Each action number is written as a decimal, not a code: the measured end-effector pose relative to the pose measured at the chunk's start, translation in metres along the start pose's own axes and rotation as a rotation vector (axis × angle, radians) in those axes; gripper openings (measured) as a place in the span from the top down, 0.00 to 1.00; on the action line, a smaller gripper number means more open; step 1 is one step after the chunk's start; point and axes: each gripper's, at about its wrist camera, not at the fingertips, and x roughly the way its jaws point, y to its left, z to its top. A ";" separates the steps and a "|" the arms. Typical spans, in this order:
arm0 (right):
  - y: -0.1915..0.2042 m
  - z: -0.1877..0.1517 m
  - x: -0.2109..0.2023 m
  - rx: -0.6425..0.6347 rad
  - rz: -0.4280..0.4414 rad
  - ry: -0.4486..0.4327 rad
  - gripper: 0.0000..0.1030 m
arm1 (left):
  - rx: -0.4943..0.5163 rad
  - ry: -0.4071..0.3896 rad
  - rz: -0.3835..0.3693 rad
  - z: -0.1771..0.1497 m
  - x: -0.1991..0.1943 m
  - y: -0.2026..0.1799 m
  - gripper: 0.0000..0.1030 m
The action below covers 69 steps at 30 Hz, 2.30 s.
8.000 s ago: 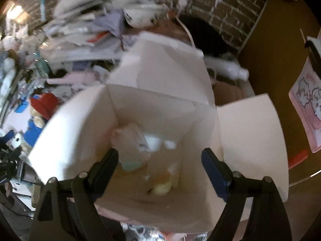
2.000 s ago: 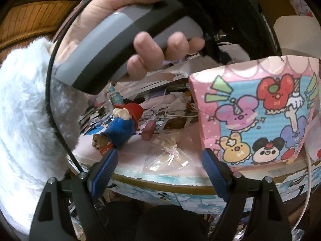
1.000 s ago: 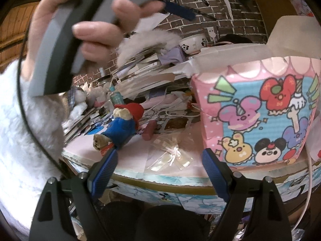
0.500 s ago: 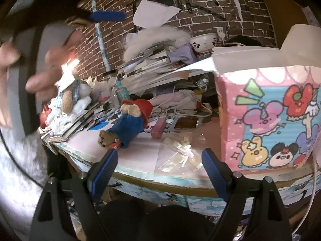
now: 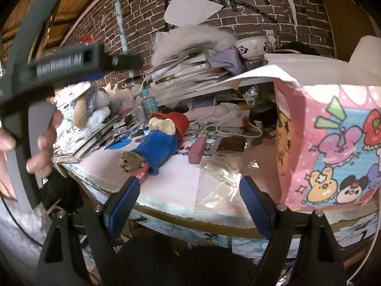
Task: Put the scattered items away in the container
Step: 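Move the left gripper back over the desk toward the blue-coated bear, then grasp the blue-coated bear with the right gripper and lift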
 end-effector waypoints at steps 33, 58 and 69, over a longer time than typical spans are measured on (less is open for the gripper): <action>0.054 0.024 0.070 -0.073 -0.054 0.089 0.19 | -0.134 0.089 0.124 -0.115 0.029 0.098 0.09; 0.079 0.045 0.167 0.180 -0.008 0.278 0.19 | -0.158 0.063 0.125 -0.128 0.019 0.117 0.09; 0.073 0.042 0.174 0.186 0.006 0.250 0.47 | -0.145 0.070 0.119 -0.128 0.020 0.113 0.09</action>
